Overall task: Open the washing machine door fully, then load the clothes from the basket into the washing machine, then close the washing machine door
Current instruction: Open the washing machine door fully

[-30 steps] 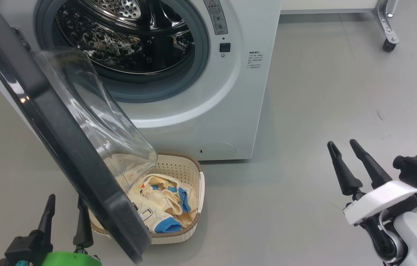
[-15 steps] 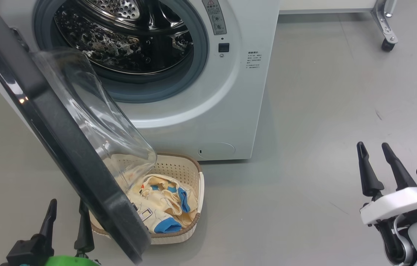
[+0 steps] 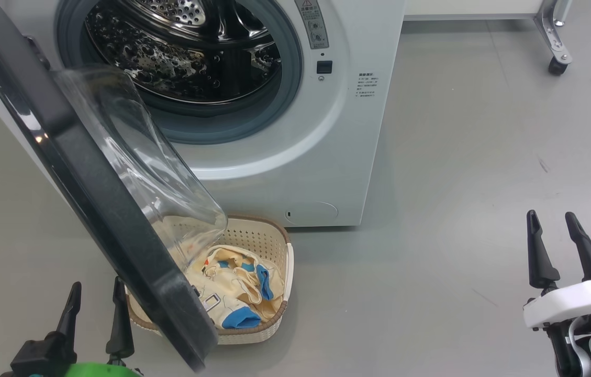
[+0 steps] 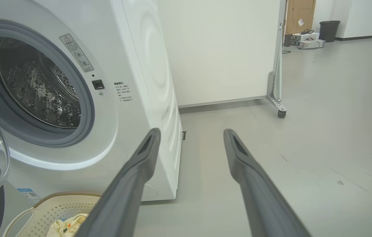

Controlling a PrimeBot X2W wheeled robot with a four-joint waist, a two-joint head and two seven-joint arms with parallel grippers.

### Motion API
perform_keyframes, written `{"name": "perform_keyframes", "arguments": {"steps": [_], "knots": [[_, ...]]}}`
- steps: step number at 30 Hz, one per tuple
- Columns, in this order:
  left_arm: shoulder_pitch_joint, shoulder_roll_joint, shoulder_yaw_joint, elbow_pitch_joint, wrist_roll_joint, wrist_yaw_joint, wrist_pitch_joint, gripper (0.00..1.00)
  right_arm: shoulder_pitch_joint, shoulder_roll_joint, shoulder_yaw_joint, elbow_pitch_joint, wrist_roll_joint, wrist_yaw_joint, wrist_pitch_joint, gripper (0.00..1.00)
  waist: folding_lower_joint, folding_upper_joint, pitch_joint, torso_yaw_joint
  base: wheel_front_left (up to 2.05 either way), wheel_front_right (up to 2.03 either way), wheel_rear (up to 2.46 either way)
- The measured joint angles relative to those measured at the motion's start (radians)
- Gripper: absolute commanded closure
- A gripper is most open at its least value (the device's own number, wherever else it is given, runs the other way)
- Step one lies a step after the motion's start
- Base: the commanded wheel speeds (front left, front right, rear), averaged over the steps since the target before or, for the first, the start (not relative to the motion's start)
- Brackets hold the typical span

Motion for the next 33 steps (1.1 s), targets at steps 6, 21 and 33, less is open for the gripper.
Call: {"name": "perform_keyframes", "arguments": {"steps": [6, 21, 33], "knots": [[0.0, 0.0, -0.001, 0.002, 0.001, 0.0, 0.0, 0.0, 0.029, 0.022, -0.042, -0.013, -0.077, 0.0, 0.0, 0.0, 0.0, 0.0, -0.001, 0.005, 0.0, 0.0, 0.0], [0.005, 0.0, -0.004, 0.015, 0.008, 0.0, 0.0, 0.0, 0.105, 0.095, -0.109, -0.013, -0.156, 0.008, 0.0, 0.0, 0.0, 0.0, -0.02, 0.01, 0.0, 0.0, 0.0], [0.025, 0.0, -0.003, 0.016, 0.009, -0.003, 0.0, 0.0, 0.133, 0.138, -0.139, -0.013, -0.198, 0.022, 0.0, 0.0, 0.0, 0.0, -0.03, 0.007, 0.0, 0.0, 0.0]]}}
